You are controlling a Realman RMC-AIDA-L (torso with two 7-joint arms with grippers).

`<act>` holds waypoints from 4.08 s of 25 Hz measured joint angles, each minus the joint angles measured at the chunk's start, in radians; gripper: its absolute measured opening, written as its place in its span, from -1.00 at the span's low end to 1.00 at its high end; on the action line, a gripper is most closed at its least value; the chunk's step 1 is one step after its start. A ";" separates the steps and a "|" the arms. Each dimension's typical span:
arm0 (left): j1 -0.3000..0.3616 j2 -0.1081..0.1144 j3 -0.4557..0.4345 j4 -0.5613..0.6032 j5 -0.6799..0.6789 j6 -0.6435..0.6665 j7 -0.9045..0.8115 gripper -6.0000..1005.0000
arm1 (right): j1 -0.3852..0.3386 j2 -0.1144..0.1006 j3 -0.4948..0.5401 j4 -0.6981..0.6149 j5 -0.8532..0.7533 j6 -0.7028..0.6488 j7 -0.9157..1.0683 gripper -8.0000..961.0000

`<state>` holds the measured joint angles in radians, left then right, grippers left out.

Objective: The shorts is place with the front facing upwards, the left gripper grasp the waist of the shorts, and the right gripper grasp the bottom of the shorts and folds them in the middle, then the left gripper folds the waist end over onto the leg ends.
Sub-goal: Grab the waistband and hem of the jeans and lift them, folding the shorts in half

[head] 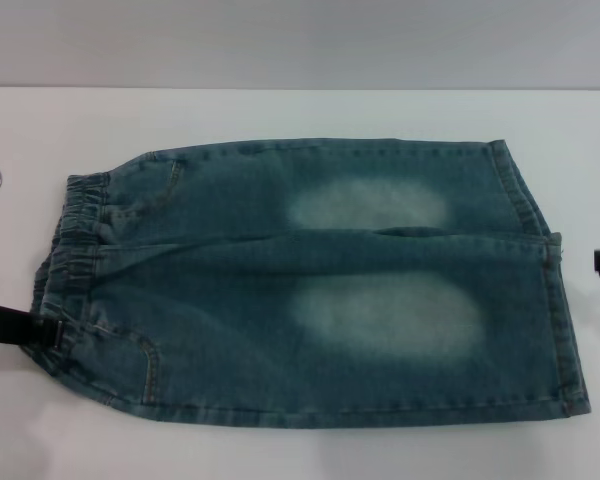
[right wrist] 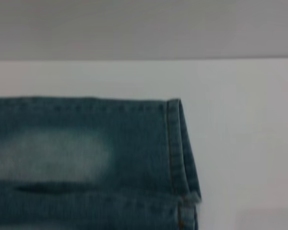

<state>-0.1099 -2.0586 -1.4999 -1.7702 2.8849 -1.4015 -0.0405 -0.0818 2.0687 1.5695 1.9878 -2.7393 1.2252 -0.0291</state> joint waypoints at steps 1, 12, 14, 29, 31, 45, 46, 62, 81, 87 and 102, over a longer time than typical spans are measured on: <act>0.000 0.000 0.000 0.000 0.000 0.000 0.000 -0.81 | -0.001 0.000 0.000 0.003 0.000 0.017 0.000 0.31; -0.014 0.000 -0.001 0.010 0.001 0.005 0.001 -0.86 | 0.001 0.004 -0.043 0.006 0.000 0.110 0.000 0.31; -0.015 0.000 -0.003 0.010 0.001 0.006 0.001 -0.86 | 0.000 0.004 -0.048 0.000 0.000 0.111 0.000 0.31; -0.034 0.001 -0.009 0.038 0.000 0.010 0.002 -0.86 | -0.010 0.006 -0.078 -0.021 -0.001 0.152 0.006 0.31; -0.037 0.002 -0.011 0.038 0.000 0.010 0.002 -0.86 | -0.010 0.006 -0.078 -0.026 -0.001 0.160 0.007 0.30; -0.049 0.002 -0.010 0.038 0.000 0.004 0.002 -0.87 | -0.014 0.005 -0.084 -0.047 -0.001 0.188 0.004 0.30; -0.049 0.001 -0.010 0.037 0.000 0.004 0.002 -0.87 | -0.014 0.005 -0.085 -0.048 -0.001 0.188 0.004 0.30; -0.050 -0.001 -0.003 0.036 0.000 0.010 0.002 -0.87 | -0.009 0.005 -0.103 -0.067 0.000 0.175 0.003 0.30; -0.058 -0.001 -0.003 0.038 -0.002 0.010 0.002 -0.87 | 0.014 0.005 -0.141 -0.125 0.000 0.152 0.007 0.30; -0.060 -0.001 -0.002 0.036 -0.002 0.007 0.002 -0.87 | 0.017 0.005 -0.146 -0.132 0.000 0.151 0.007 0.30; -0.060 0.000 -0.002 0.032 -0.001 0.004 0.002 -0.87 | 0.027 0.003 -0.154 -0.157 -0.001 0.148 -0.024 -0.04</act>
<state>-0.1703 -2.0589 -1.5018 -1.7379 2.8842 -1.3975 -0.0383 -0.0550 2.0717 1.4158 1.8311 -2.7407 1.3732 -0.0527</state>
